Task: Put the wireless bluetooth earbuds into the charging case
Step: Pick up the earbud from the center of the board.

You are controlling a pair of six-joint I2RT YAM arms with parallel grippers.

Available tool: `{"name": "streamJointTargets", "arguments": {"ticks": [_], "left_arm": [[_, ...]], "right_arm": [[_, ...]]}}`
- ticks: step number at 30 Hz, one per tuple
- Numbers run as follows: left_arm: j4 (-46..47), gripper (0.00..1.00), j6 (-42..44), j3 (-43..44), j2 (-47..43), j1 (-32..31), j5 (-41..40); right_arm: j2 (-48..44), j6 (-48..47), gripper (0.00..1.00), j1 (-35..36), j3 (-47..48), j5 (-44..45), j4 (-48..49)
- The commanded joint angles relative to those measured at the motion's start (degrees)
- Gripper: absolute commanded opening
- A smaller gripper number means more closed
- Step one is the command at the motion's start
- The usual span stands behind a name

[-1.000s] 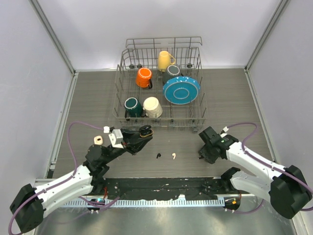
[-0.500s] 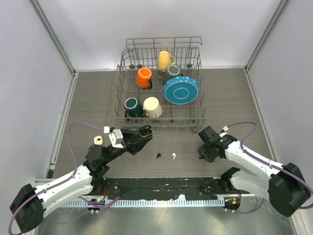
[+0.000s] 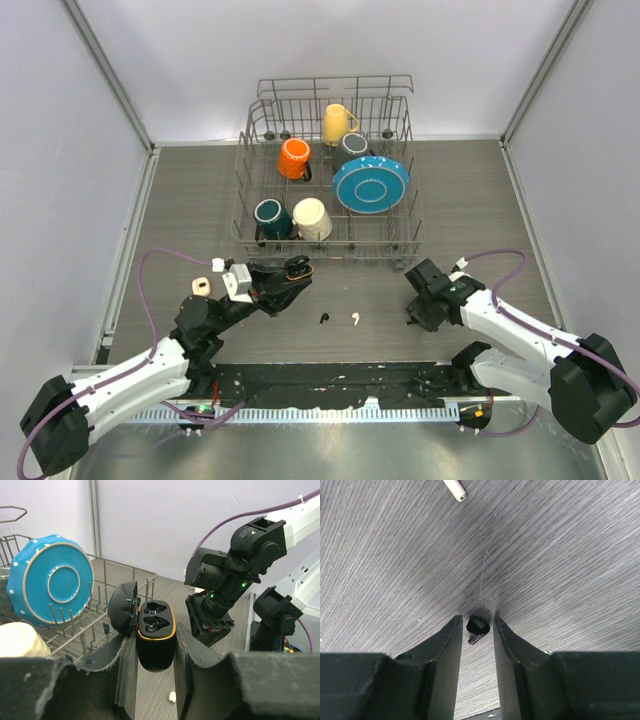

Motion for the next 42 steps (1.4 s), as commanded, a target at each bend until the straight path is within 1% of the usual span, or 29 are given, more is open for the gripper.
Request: {"name": "streamJointTargets", "arguments": {"ticks": [1, 5, 14, 19, 22, 24, 29, 36, 42], "left_arm": [[1.8, 0.00, 0.8, -0.1, 0.0, 0.0, -0.9], [1.8, 0.00, 0.7, -0.1, 0.0, 0.1, -0.9], [1.9, 0.00, 0.8, -0.1, 0.4, 0.0, -0.9], [1.9, 0.00, 0.8, -0.1, 0.4, 0.0, -0.9], [1.8, 0.00, 0.7, -0.1, 0.2, 0.0, -1.0], [1.8, 0.00, 0.8, -0.2, 0.1, 0.0, -1.1], [1.8, 0.00, 0.7, -0.2, -0.1, 0.1, -1.1], [1.7, 0.00, 0.7, -0.7, -0.4, 0.1, -1.2], [1.5, 0.00, 0.7, -1.1, -1.3, 0.1, -1.9]], "right_arm": [[0.9, 1.4, 0.36, 0.3, -2.0, 1.9, 2.2], [1.1, 1.4, 0.33, 0.2, -2.4, 1.8, 2.6], [1.2, 1.0, 0.31, 0.2, -3.0, 1.5, 3.6], [1.8, 0.2, 0.33, 0.2, -3.1, 1.1, 4.0], [2.3, -0.1, 0.38, 0.1, -3.0, 0.9, 4.3], [2.8, -0.6, 0.40, 0.2, -2.9, 0.5, 4.4], [3.4, -1.4, 0.40, 0.1, -2.8, 0.5, 4.5], [3.7, -2.0, 0.36, 0.2, -2.4, 0.2, 4.3], [5.0, -2.5, 0.35, 0.2, -0.4, 1.9, 1.2]]}}
